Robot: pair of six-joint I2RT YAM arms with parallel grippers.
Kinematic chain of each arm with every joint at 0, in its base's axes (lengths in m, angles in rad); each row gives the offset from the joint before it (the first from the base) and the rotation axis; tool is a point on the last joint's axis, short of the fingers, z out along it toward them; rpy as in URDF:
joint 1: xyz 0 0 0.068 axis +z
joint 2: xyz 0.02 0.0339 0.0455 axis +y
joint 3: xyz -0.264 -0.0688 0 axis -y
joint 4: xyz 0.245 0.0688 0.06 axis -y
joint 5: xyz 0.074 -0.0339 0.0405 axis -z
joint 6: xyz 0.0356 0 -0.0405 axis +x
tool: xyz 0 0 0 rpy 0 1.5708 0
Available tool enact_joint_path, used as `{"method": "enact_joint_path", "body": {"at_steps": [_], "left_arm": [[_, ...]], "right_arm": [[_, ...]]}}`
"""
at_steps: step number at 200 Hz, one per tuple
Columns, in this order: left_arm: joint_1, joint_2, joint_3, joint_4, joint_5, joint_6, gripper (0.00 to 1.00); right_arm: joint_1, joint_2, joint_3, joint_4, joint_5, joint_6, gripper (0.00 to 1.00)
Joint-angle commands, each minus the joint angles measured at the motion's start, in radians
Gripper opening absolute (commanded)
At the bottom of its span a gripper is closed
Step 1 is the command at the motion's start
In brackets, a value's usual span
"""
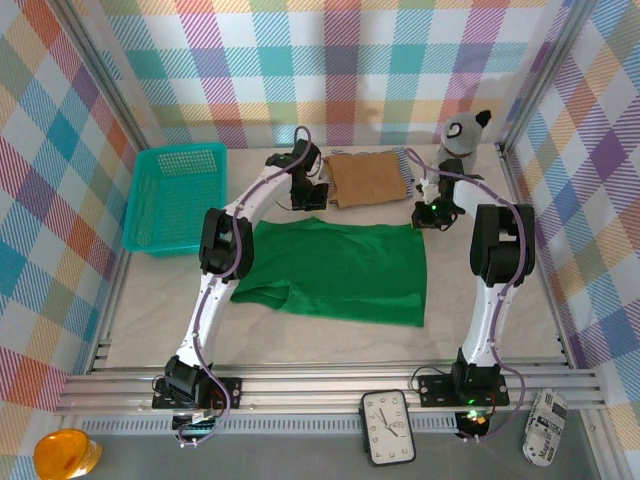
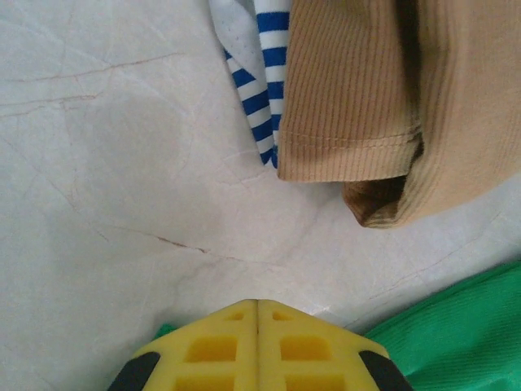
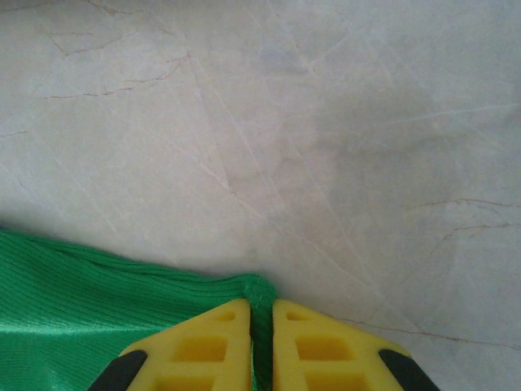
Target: Fold and stack the tank tops
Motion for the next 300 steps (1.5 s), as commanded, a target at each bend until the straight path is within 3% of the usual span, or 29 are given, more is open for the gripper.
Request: {"method": "enact_joint_path", "body": {"at_steps": [1,20,32,70,176,198,234,300], "left_arm": [[0.009,-0.045,0.065,-0.109,-0.028,0.035,0.18],[0.008,-0.037,0.058,-0.168,-0.056,0.067,0.3],[0.008,-0.027,0.051,-0.184,-0.058,0.082,0.32],[0.007,0.009,0.051,-0.174,-0.017,0.087,0.33],[-0.011,0.091,0.081,-0.192,-0.073,0.113,0.35],[-0.014,0.095,0.082,-0.193,-0.046,0.12,0.3],[-0.015,0.071,0.082,-0.163,-0.016,0.113,0.0],[0.009,-0.006,0.125,-0.143,-0.08,0.106,0.0]], "right_arm": [[-0.006,-0.009,0.02,-0.01,-0.032,-0.014,0.09],[-0.006,-0.026,0.015,-0.006,-0.033,-0.016,0.06],[-0.006,-0.031,0.015,-0.007,-0.025,-0.023,0.06],[-0.006,-0.043,0.022,-0.014,-0.018,-0.03,0.05],[-0.006,-0.048,-0.004,-0.017,-0.03,-0.032,0.05],[-0.006,-0.047,0.001,-0.02,-0.035,-0.029,0.05],[-0.006,-0.048,0.011,-0.019,-0.038,-0.027,0.04],[-0.021,-0.074,-0.004,0.025,-0.032,-0.011,0.04]]}}
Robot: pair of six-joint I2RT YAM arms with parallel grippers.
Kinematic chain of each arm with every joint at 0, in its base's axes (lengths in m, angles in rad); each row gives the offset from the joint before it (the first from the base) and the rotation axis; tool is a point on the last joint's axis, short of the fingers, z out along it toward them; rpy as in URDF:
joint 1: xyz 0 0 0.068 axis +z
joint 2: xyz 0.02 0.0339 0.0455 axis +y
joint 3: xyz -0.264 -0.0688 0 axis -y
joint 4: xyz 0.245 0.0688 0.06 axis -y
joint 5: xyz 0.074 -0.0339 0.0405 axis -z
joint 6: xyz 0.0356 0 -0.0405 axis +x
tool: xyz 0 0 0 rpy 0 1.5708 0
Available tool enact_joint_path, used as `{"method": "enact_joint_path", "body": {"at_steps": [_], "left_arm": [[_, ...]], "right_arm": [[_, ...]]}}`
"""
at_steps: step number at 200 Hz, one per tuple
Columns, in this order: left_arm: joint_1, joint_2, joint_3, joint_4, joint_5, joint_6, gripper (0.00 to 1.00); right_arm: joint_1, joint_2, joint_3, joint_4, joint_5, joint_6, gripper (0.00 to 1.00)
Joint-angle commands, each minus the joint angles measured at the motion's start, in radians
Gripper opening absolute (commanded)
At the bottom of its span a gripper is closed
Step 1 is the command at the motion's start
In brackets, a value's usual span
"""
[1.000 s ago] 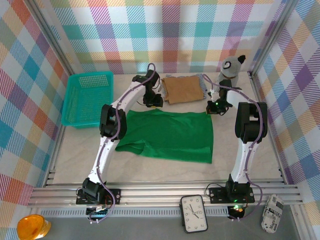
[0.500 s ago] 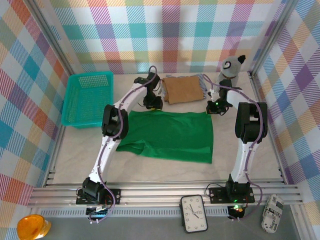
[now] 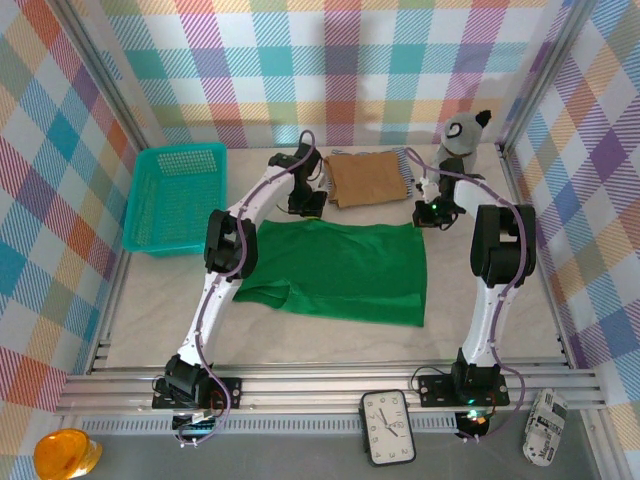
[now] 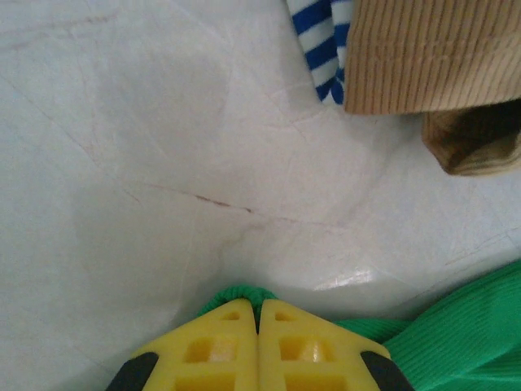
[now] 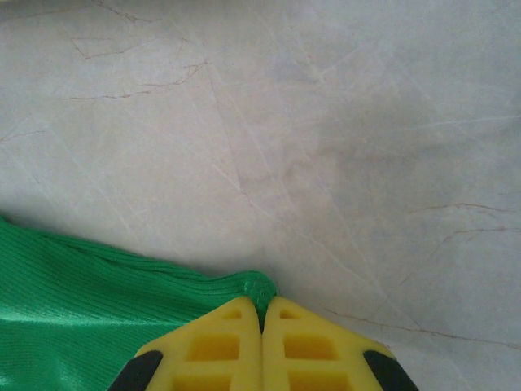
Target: Fold and stack the tank tops
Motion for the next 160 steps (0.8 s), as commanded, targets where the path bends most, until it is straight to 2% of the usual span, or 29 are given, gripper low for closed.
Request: {"method": "enact_joint_path", "body": {"at_steps": [1,89,160], "left_arm": [[0.013,-0.075,0.035,0.002,-0.026,-0.001,0.0],[0.005,-0.183,-0.018,0.002,-0.027,0.003,0.01],[-0.019,-0.307,-0.301,0.108,-0.017,0.005,0.05]], "right_arm": [[-0.017,-0.06,-0.004,0.025,-0.024,0.007,0.04],[-0.032,-0.217,-0.143,0.131,-0.128,-0.029,0.04],[-0.031,-0.334,-0.277,0.124,-0.149,-0.055,0.05]]}}
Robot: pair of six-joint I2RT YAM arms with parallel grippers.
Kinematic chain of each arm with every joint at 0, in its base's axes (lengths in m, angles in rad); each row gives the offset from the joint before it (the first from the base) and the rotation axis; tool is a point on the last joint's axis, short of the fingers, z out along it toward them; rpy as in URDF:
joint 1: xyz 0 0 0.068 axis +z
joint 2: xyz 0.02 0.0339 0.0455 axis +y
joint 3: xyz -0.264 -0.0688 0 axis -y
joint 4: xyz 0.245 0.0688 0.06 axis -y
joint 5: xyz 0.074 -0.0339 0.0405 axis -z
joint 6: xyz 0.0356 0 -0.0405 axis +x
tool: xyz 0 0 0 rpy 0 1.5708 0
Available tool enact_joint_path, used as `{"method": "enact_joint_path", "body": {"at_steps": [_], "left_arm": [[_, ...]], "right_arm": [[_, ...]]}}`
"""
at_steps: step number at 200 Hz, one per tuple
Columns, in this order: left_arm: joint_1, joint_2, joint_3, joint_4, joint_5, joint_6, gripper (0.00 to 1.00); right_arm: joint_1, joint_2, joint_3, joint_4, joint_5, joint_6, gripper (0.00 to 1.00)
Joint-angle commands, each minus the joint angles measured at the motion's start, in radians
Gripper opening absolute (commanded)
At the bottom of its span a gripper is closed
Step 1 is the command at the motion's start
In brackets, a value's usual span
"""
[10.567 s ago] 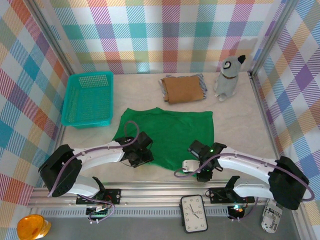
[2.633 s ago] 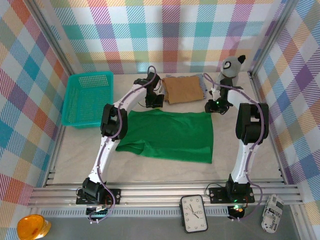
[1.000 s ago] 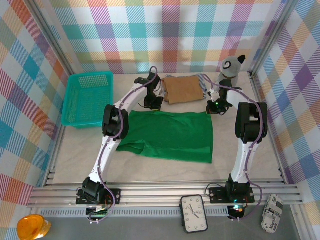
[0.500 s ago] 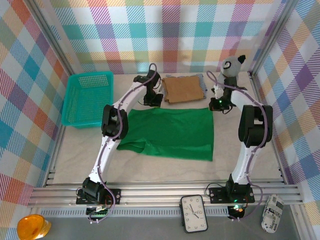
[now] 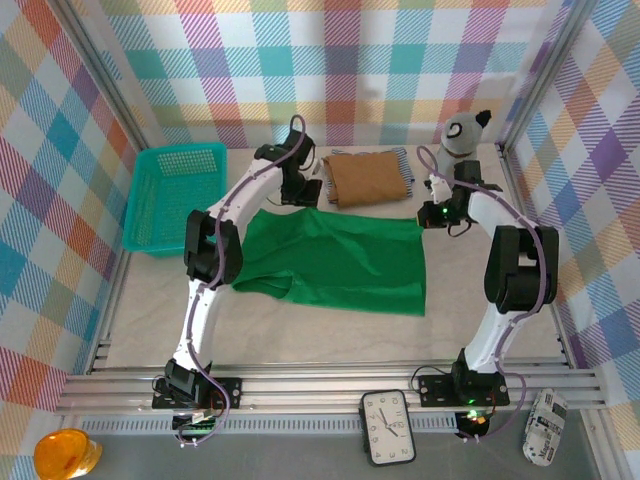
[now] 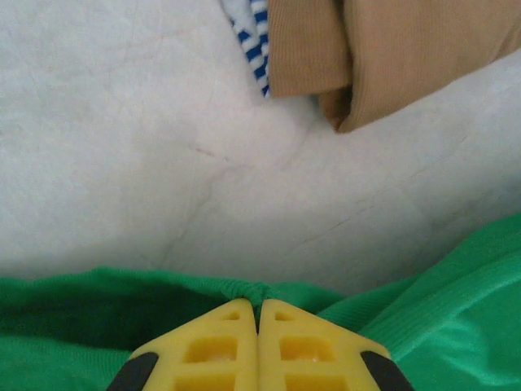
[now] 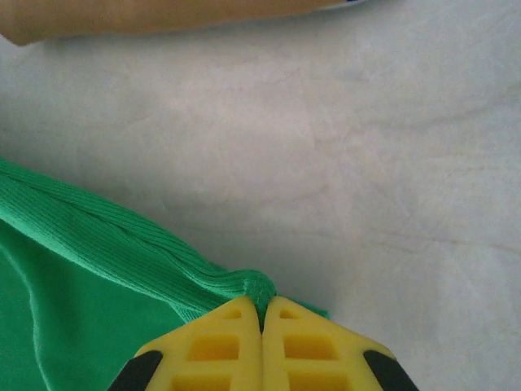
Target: Fold and stack the tank tops
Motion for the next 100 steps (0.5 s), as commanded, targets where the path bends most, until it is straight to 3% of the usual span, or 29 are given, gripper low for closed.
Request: {"method": "enact_joint_path", "body": {"at_steps": [1,68,100], "left_arm": [[-0.014,-0.052,-0.08,0.046,0.0,0.005,0.05],[-0.05,-0.12,-0.26,0.153,0.005,0.005,0.07],[-0.061,-0.173,-0.373,0.204,-0.021,0.003,0.08]], "right_arm": [[-0.003,-0.068,-0.042,0.008,-0.043,-0.027,0.05],[0.009,-0.171,-0.222,0.018,-0.036,-0.015,0.05],[0.01,-0.184,-0.275,0.01,0.026,-0.026,0.05]]}}
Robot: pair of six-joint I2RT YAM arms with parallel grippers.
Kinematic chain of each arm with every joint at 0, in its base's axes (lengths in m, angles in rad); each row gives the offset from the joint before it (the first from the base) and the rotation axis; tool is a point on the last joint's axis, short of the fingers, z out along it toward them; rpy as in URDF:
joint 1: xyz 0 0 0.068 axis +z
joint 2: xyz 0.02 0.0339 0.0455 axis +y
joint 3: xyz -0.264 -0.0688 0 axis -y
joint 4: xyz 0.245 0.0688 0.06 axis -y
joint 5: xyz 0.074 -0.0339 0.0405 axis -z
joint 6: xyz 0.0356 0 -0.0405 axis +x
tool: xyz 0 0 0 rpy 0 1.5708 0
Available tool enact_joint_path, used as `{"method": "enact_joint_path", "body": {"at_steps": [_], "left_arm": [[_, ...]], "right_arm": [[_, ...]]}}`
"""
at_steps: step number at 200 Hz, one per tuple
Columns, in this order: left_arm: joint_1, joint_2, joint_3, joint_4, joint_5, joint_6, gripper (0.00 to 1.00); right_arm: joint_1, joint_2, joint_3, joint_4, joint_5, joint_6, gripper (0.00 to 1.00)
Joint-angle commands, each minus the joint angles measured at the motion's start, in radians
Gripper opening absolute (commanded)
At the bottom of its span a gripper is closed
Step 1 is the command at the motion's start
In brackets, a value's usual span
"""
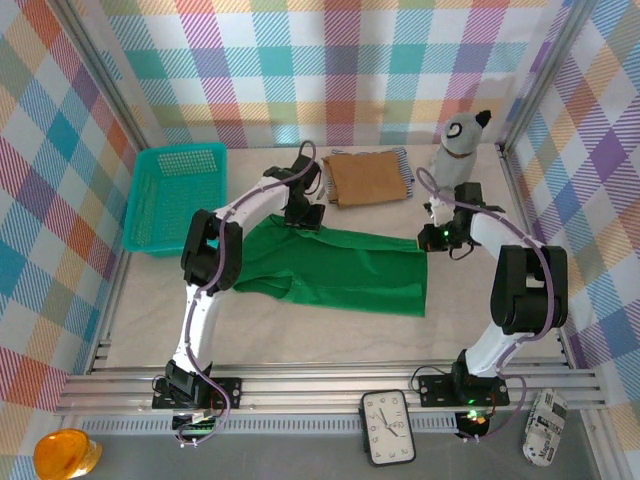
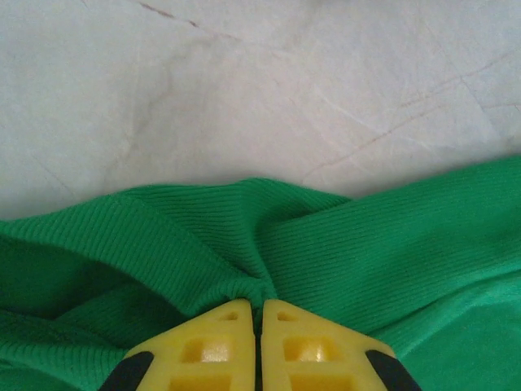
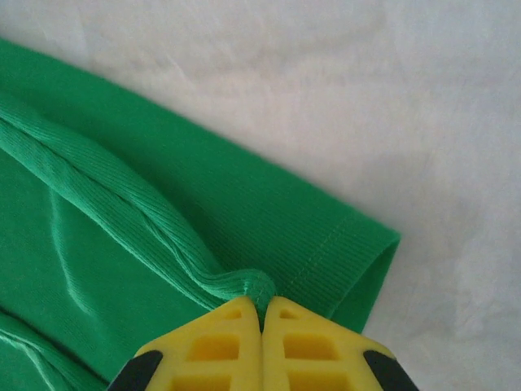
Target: Fold and stack the tank tops
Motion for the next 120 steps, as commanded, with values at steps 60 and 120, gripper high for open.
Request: {"method": "enact_joint_path", "body": {"at_steps": [60,120], "left_arm": [[-0.014,-0.133,-0.21,0.103,-0.013,-0.001,0.14],[-0.014,-0.191,-0.249,0.026,0.0,0.075,0.27]], "right_arm": [[0.012,-0.008,-0.065,-0.024,0.101,-0.033,0.12],[0.059,-0.036,-0.076,-0.123,0.21,-0.04,0.23]]}}
